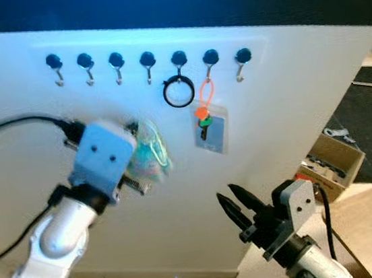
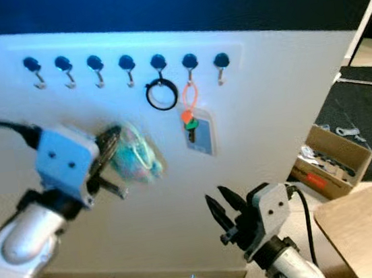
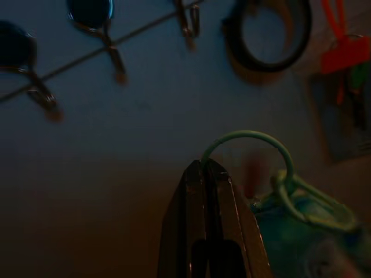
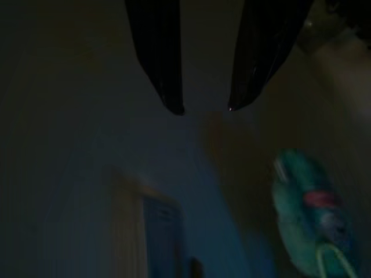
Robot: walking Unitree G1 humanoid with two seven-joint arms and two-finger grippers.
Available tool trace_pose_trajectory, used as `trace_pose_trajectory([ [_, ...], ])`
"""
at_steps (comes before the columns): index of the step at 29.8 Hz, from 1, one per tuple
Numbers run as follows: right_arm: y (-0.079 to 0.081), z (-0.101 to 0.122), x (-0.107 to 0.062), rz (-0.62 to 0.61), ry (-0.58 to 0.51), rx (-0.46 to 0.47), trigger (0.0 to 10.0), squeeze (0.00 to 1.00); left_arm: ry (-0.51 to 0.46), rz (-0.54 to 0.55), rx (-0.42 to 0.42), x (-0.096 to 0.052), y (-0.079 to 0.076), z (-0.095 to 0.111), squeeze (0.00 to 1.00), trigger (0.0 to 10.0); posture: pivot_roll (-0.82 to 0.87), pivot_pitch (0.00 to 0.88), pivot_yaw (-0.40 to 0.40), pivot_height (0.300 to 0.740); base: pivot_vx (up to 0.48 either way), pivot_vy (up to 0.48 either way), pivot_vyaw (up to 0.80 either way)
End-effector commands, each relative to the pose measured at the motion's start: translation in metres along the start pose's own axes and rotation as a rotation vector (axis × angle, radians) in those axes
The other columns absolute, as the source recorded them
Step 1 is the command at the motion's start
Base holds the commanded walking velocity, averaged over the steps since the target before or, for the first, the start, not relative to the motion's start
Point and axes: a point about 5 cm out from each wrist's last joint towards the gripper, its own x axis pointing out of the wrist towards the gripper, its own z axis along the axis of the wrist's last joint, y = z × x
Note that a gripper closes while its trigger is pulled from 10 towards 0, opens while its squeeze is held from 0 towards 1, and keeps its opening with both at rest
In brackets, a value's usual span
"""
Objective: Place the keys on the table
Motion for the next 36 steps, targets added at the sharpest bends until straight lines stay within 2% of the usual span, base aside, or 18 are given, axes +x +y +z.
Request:
trace_pose_trajectory([
  [1, 0.004, 0.013, 0.003, 0.037, -0.044, -0.001, 10.0, 0.00, 0.015, -0.018, -0.027, 0.000, -0.007, -0.006, 0.00, 10.0, 0.15, 0.166, -0.033, 0.740, 0.000, 0.000, 0.00],
  [2, 0.004, 0.013, 0.003, 0.037, -0.044, -0.001, 10.0, 0.00, 0.015, -0.018, -0.027, 0.000, -0.007, -0.006, 0.00, 10.0, 0.15, 0.166, -0.033, 0.740, 0.000, 0.000, 0.00],
  [3, 0.005, 0.024, 0.008, 0.055, -0.084, -0.014, 10.0, 0.00, 0.027, -0.017, -0.026, 0.002, -0.009, -0.011, 0.00, 10.0, 0.15, 0.166, -0.033, 0.740, 0.000, 0.000, 0.00],
  [7, 0.005, 0.024, 0.008, 0.055, -0.084, -0.014, 10.0, 0.00, 0.027, -0.017, -0.026, 0.002, -0.009, -0.011, 0.00, 10.0, 0.15, 0.166, -0.033, 0.740, 0.000, 0.000, 0.00],
  [8, 0.006, 0.033, 0.011, 0.068, -0.115, -0.025, 10.0, 0.00, 0.032, -0.018, -0.028, 0.003, -0.010, -0.014, 0.00, 10.0, 0.15, 0.165, -0.033, 0.740, 0.000, 0.000, 0.00],
  [10, 0.015, 0.043, 0.015, 0.117, -0.155, -0.027, 10.0, 0.00, 0.028, -0.060, -0.051, 0.004, -0.016, -0.014, 0.00, 10.0, 0.14, 0.167, -0.025, 0.740, 0.000, 0.000, 0.00],
  [14, 0.021, 0.046, 0.020, 0.150, -0.177, -0.018, 10.0, 0.00, 0.017, -0.104, -0.081, 0.003, -0.021, -0.010, 0.00, 10.0, 0.14, 0.167, -0.025, 0.740, 0.000, 0.000, 0.00],
  [18, 0.027, 0.051, 0.032, 0.186, -0.209, 0.014, 10.0, 0.00, -0.001, -0.134, -0.098, 0.000, -0.025, -0.007, 0.00, 10.0, 0.15, 0.165, -0.026, 0.740, 0.000, 0.000, 0.00],
  [34, 0.029, 0.043, 0.047, 0.191, -0.177, 0.060, 10.0, 0.00, -0.041, -0.154, -0.115, -0.002, -0.029, 0.004, 0.00, 10.0, 0.17, 0.171, -0.039, 0.740, 0.000, 0.000, 0.00],
  [35, 0.029, 0.043, 0.048, 0.192, -0.177, 0.062, 9.3, 0.00, -0.043, -0.155, -0.116, -0.002, -0.029, 0.005, 0.00, 10.0, 0.17, 0.171, -0.039, 0.740, 0.000, 0.000, 0.00],
  [36, 0.029, 0.043, 0.048, 0.192, -0.177, 0.062, 9.3, 0.00, -0.043, -0.155, -0.116, -0.002, -0.029, 0.005, 0.00, 10.0, 0.17, 0.171, -0.039, 0.740, 0.000, 0.000, 0.00],
])
